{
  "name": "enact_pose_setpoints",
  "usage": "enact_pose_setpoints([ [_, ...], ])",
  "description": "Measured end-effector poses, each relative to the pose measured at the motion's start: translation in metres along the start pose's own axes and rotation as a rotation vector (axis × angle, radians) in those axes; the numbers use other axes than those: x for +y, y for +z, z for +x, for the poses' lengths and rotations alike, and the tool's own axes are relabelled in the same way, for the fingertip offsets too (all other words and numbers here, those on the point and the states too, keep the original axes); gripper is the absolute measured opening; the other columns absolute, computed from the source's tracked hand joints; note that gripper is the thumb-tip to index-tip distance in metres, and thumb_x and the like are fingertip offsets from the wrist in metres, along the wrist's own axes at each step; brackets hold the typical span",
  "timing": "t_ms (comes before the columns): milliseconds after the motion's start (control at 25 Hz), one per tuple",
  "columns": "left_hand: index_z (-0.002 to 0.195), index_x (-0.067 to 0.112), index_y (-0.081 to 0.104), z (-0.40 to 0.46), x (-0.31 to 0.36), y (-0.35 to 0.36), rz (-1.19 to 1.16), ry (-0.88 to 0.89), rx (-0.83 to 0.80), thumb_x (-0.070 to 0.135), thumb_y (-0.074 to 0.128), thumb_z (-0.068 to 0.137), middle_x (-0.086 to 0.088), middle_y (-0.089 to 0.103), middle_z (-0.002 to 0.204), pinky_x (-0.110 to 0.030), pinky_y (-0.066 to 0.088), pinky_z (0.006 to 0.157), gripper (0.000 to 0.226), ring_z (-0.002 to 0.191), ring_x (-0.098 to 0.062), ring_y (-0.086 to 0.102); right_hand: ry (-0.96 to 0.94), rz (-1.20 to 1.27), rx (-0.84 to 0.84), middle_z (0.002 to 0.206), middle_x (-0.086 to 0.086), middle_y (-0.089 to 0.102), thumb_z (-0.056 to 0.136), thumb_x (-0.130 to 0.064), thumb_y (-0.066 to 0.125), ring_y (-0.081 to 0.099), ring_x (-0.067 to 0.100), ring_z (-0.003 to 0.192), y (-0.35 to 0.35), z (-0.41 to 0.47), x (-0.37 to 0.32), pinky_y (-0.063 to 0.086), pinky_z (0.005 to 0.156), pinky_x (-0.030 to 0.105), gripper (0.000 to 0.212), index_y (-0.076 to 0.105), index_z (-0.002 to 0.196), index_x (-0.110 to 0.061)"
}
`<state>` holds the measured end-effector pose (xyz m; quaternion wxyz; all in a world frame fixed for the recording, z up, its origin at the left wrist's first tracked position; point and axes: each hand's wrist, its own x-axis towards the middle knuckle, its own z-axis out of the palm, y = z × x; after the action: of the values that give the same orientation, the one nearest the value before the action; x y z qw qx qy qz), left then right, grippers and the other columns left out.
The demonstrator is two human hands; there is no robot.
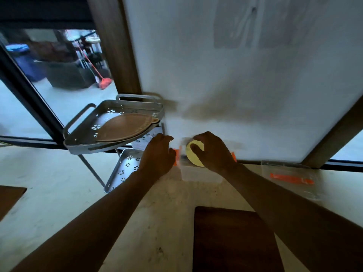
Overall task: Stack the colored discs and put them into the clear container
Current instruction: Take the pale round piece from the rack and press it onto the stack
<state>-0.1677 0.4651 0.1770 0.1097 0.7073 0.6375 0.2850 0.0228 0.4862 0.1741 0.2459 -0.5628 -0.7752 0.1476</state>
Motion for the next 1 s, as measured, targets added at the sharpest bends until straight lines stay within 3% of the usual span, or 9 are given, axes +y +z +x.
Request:
enact_pose_setpoints([
  [200, 0.115, 0.01, 0.063, -0.038, -0.003, -0.068, 0.055, 0.031, 0.105, 0.015, 0.06, 0.088, -0.012, 0.064, 0.114, -0.029, 0.047, 0.075, 0.027, 0.096, -0.027, 0.064, -0.01, 0.109, -0.054, 0.113, 0.007, 0.068, 0.096, -0.037, 0.053, 0.065, 0.022, 0.101, 0.005, -0.007, -0.073, 0.051, 0.089, 0.038, 0.035, 0.063, 0.119, -0.012],
  [280, 0.11, 0.01, 0.065, -0.047, -0.012, -0.095, 0.101, 0.045, 0.162, 0.014, 0.061, 0.087, -0.011, 0.064, 0.11, -0.026, 0.043, 0.069, 0.023, 0.092, -0.026, 0.063, -0.025, 0.087, -0.054, 0.11, 0.009, 0.069, 0.095, -0.035, 0.051, 0.066, 0.025, 0.099, 0.01, -0.005, -0.1, 0.049, 0.081, 0.031, 0.033, 0.065, 0.113, -0.011],
  [440, 0.109, 0.008, 0.065, -0.046, -0.034, -0.126, 0.19, 0.046, 0.236, 0.016, 0.068, 0.083, -0.014, 0.063, 0.115, -0.039, 0.052, 0.083, 0.027, 0.105, -0.029, 0.057, 0.085, 0.237, -0.045, 0.087, 0.004, 0.07, 0.09, -0.047, 0.051, 0.068, 0.026, 0.084, 0.02, 0.001, -0.137, 0.049, 0.068, 0.033, 0.032, 0.066, 0.092, -0.019],
  [520, 0.111, 0.009, 0.066, -0.042, -0.041, -0.13, 0.25, 0.051, 0.236, 0.02, 0.071, 0.082, -0.014, 0.063, 0.119, -0.042, 0.051, 0.088, 0.032, 0.109, -0.03, 0.054, 0.102, 0.305, -0.039, 0.086, 0.006, 0.073, 0.094, -0.046, 0.05, 0.069, 0.027, 0.083, 0.03, 0.009, -0.146, 0.049, 0.071, 0.032, 0.038, 0.068, 0.084, -0.015],
  [600, 0.108, 0.011, 0.069, -0.036, -0.047, -0.13, 0.285, 0.07, 0.215, 0.022, 0.072, 0.081, -0.012, 0.065, 0.118, -0.041, 0.05, 0.086, 0.029, 0.107, -0.029, 0.055, 0.243, 0.476, -0.1, 0.083, 0.01, 0.076, 0.092, -0.046, 0.054, 0.073, 0.027, 0.079, 0.036, 0.021, -0.156, 0.058, 0.077, 0.039, 0.044, 0.071, 0.084, -0.007],
  [720, 0.099, 0.014, 0.074, -0.028, -0.054, -0.128, 0.273, 0.108, 0.165, 0.019, 0.07, 0.083, -0.009, 0.068, 0.11, -0.039, 0.053, 0.081, 0.017, 0.098, -0.026, 0.06, 0.513, 0.817, -0.173, 0.069, 0.008, 0.075, 0.088, -0.044, 0.063, 0.074, 0.023, 0.063, 0.047, 0.037, -0.163, 0.062, 0.069, 0.036, 0.041, 0.07, 0.089, -0.004],
  [840, 0.094, 0.012, 0.075, -0.023, -0.059, -0.126, 0.2, 0.123, 0.171, 0.015, 0.068, 0.084, -0.008, 0.069, 0.101, -0.038, 0.055, 0.073, 0.012, 0.089, -0.024, 0.062, 0.576, 0.951, -0.178, 0.071, 0.009, 0.075, 0.092, -0.032, 0.061, 0.073, 0.022, 0.062, 0.051, 0.044, -0.168, 0.061, 0.059, 0.033, 0.027, 0.066, 0.089, -0.005],
  [1000, 0.094, 0.011, 0.076, -0.023, -0.063, -0.129, 0.18, 0.151, 0.163, 0.017, 0.065, 0.086, -0.008, 0.07, 0.101, -0.04, 0.055, 0.072, 0.014, 0.086, -0.024, 0.064, 0.593, 1.039, -0.193, 0.088, 0.011, 0.075, 0.097, -0.021, 0.053, 0.074, 0.019, 0.068, 0.049, 0.049, -0.174, 0.057, 0.057, 0.029, 0.022, 0.059, 0.112, -0.006],
])
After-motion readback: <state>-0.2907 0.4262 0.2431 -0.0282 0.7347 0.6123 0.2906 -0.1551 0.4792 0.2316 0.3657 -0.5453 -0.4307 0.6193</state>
